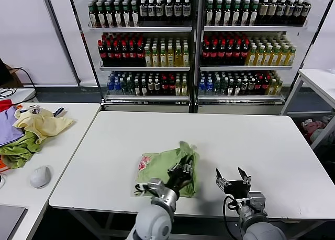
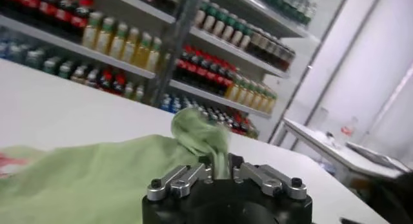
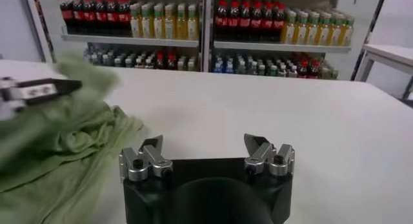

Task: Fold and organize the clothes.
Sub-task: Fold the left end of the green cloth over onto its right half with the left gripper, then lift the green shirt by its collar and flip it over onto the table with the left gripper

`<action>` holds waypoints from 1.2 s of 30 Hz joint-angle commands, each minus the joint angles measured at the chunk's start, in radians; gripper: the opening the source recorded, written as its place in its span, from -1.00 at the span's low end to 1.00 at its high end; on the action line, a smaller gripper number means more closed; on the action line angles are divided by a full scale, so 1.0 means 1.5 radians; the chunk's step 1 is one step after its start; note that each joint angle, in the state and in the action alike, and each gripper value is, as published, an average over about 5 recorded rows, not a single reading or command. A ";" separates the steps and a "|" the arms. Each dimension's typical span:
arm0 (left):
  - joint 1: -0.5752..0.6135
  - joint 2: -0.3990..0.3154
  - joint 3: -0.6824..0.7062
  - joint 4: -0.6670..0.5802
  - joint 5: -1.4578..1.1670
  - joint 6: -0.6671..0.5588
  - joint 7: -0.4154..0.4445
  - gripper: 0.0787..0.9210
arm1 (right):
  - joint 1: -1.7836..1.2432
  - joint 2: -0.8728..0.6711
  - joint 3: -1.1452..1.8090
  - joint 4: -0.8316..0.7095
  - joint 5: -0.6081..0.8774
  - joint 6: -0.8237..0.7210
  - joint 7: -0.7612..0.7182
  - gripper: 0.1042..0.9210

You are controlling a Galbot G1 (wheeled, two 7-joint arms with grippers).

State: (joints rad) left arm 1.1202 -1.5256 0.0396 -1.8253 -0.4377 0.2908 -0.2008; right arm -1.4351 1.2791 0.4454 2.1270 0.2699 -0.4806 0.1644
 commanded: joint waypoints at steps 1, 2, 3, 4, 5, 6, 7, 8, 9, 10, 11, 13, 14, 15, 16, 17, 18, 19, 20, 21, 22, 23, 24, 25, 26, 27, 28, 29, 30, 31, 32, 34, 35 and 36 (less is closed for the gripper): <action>-0.025 -0.014 0.045 0.022 0.004 -0.041 0.016 -0.23 | 0.014 0.000 -0.008 -0.009 0.000 -0.001 0.000 0.76; -0.021 -0.008 0.036 0.009 -0.002 -0.042 0.014 -0.17 | 0.015 -0.001 -0.008 -0.009 0.000 -0.001 0.000 0.76; -0.015 -0.001 0.025 -0.004 -0.004 -0.044 0.012 -0.11 | 0.016 -0.003 -0.007 -0.009 0.001 -0.001 -0.001 0.76; -0.008 0.006 0.009 -0.017 -0.002 -0.046 0.006 -0.02 | 0.017 -0.004 -0.006 -0.009 0.002 -0.001 -0.001 0.76; -0.001 0.013 -0.008 -0.028 0.004 -0.049 0.000 0.04 | 0.017 -0.005 -0.005 -0.010 0.002 0.000 -0.002 0.76; 0.007 0.022 -0.030 -0.040 0.013 -0.052 -0.010 0.10 | 0.017 -0.007 -0.003 -0.011 0.003 0.000 -0.002 0.76; 0.014 0.031 -0.053 -0.048 0.023 -0.054 -0.022 0.18 | 0.018 -0.008 -0.002 -0.012 0.003 0.001 -0.003 0.76; 0.021 0.040 -0.075 -0.054 0.035 -0.054 -0.034 0.24 | 0.019 -0.009 -0.001 -0.014 0.004 0.001 -0.003 0.76; 0.028 0.051 -0.097 -0.058 0.048 -0.055 -0.048 0.30 | 0.020 -0.009 -0.001 -0.015 0.004 0.001 -0.003 0.76; 0.035 0.062 -0.120 -0.060 0.061 -0.055 -0.062 0.39 | 0.022 -0.010 -0.001 -0.016 0.004 0.002 -0.003 0.76; 0.040 0.072 -0.139 -0.059 0.071 -0.054 -0.073 0.45 | 0.023 -0.010 -0.002 -0.016 0.005 0.002 -0.003 0.76; 0.051 0.090 -0.176 -0.055 0.086 -0.047 -0.096 0.59 | 0.026 -0.009 -0.003 -0.018 0.005 0.002 -0.003 0.76; 0.054 0.097 -0.189 -0.051 0.089 -0.043 -0.104 0.64 | 0.027 -0.008 -0.005 -0.020 0.004 0.002 -0.003 0.76; 0.058 0.102 -0.201 -0.046 0.094 -0.039 -0.111 0.68 | 0.028 -0.007 -0.007 -0.021 0.004 0.003 -0.003 0.76; 0.062 0.106 -0.210 -0.040 0.100 -0.035 -0.118 0.72 | 0.030 -0.006 -0.008 -0.023 0.003 0.003 -0.003 0.76; 0.064 0.108 -0.217 -0.033 0.109 -0.028 -0.124 0.74 | 0.031 -0.005 -0.010 -0.024 0.003 0.003 -0.003 0.76; 0.066 0.110 -0.220 -0.026 0.118 -0.021 -0.129 0.75 | 0.031 -0.004 -0.011 -0.025 0.002 0.002 -0.003 0.76; 0.068 0.110 -0.222 -0.017 0.127 -0.011 -0.133 0.76 | 0.032 -0.003 -0.012 -0.025 0.002 0.002 -0.003 0.76; 0.069 0.109 -0.222 -0.010 0.133 0.001 -0.136 0.76 | 0.032 -0.002 -0.013 -0.026 0.001 0.002 -0.003 0.76; 0.070 0.108 -0.221 -0.003 0.137 0.014 -0.139 0.76 | 0.032 -0.001 -0.013 -0.026 0.000 0.002 -0.003 0.76; 0.071 0.106 -0.218 0.003 0.136 0.026 -0.140 0.77 | 0.031 -0.001 -0.013 -0.026 0.000 0.002 -0.003 0.76; 0.072 0.104 -0.214 0.008 0.133 0.037 -0.142 0.77 | 0.031 0.000 -0.014 -0.025 0.000 0.002 -0.003 0.76; 0.073 0.102 -0.209 0.011 0.129 0.048 -0.143 0.77 | 0.030 0.000 -0.013 -0.025 -0.001 0.002 -0.003 0.76; 0.074 0.100 -0.203 0.012 0.123 0.057 -0.144 0.77 | 0.030 0.001 -0.013 -0.024 -0.001 0.002 -0.003 0.76; 0.076 0.099 -0.196 0.012 0.116 0.066 -0.144 0.77 | 0.029 0.001 -0.013 -0.023 -0.001 0.002 -0.003 0.76; 0.078 0.097 -0.189 0.010 0.109 0.073 -0.143 0.77 | 0.029 0.001 -0.012 -0.022 -0.001 0.001 -0.003 0.76; 0.082 0.096 -0.182 0.008 0.101 0.079 -0.142 0.76 | 0.028 0.001 -0.011 -0.020 -0.001 0.001 -0.003 0.76; 0.085 0.095 -0.176 0.005 0.094 0.084 -0.141 0.75 | 0.028 0.001 -0.010 -0.019 -0.001 0.001 -0.003 0.76; 0.088 0.094 -0.170 0.003 0.088 0.087 -0.140 0.72 | 0.027 0.001 -0.009 -0.018 -0.001 0.001 -0.003 0.76; 0.091 0.093 -0.166 0.001 0.084 0.091 -0.138 0.67 | 0.026 0.001 -0.007 -0.017 -0.001 0.001 -0.003 0.76; 0.093 0.092 -0.161 -0.001 0.079 0.094 -0.138 0.63 | 0.025 0.001 -0.006 -0.016 -0.001 0.001 -0.003 0.76; 0.096 0.089 -0.155 -0.002 0.071 0.098 -0.136 0.49 | 0.023 0.001 -0.005 -0.015 -0.001 0.001 -0.003 0.76; 0.097 0.088 -0.153 -0.003 0.068 0.099 -0.135 0.43 | 0.023 0.002 -0.005 -0.014 -0.001 0.001 -0.003 0.76; 0.097 0.088 -0.152 -0.003 0.065 0.100 -0.134 0.37 | 0.022 0.002 -0.004 -0.014 -0.002 0.001 -0.003 0.76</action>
State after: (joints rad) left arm 1.2425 -1.4038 -0.1984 -1.8361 -0.3077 0.3697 -0.3807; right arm -1.4013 1.2809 0.4368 2.1026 0.2682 -0.4785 0.1598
